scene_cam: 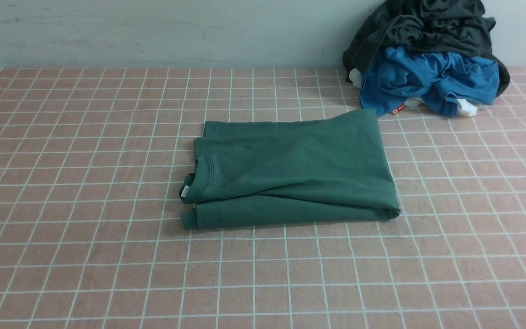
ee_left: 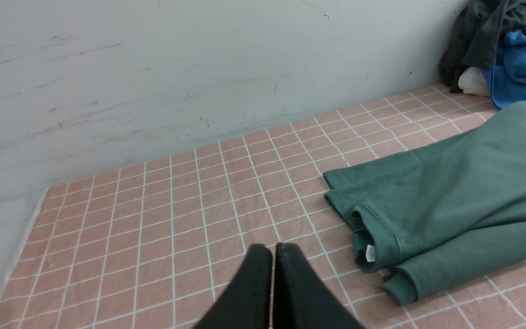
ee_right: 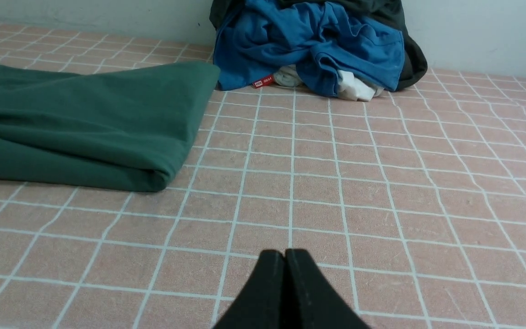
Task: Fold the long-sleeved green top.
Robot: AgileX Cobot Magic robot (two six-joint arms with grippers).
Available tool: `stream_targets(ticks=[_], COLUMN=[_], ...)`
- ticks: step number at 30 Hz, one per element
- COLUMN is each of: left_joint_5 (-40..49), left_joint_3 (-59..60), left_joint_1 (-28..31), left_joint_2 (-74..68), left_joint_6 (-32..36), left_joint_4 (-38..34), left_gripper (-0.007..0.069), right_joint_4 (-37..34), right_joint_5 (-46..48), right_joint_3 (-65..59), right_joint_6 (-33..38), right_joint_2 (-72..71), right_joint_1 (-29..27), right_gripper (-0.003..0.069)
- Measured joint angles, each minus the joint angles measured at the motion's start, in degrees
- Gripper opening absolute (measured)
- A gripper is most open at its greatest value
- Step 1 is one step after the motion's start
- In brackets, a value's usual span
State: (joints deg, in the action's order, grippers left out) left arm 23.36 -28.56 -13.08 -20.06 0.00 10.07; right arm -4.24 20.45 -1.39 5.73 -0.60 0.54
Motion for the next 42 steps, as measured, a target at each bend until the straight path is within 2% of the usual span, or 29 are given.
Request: stream_targets(ticks=[19, 24, 32, 37, 42], left_joint_5=[-0.47, -2.98, -9.91, -8.14, -4.70], left_joint_3=[0.87, 8.20, 27.34, 30.18, 30.05], left_joint_1=[0.00, 0.93, 7.54, 10.63, 10.78], left_joint_2=[0.25, 4.54, 19.65, 20.66, 20.66], left_joint_6=[0.00, 0.00, -7.26, -4.98, 2.60], left_joint_4=[0.05, 1.44, 2.32, -4.41, -9.56], left_gripper=[-0.0003, -0.0003, -0.0003, -0.0003, -0.0003], right_joint_4=[0.07, 0.07, 0.07, 0.07, 0.07], right_joint_5=[0.02, 0.07, 0.07, 0.13, 0.13], right_joint_3=[0.00, 0.00, 0.00, 0.00, 0.00], right_joint_6=[0.00, 0.00, 0.00, 0.00, 0.00], right_joint_2=[0.00, 0.00, 0.00, 0.00, 0.00], right_joint_1=[-0.03, -0.03, -0.07, -0.07, -0.07], right_gripper=[-0.0010, -0.0010, -0.0010, -0.0010, -0.0010])
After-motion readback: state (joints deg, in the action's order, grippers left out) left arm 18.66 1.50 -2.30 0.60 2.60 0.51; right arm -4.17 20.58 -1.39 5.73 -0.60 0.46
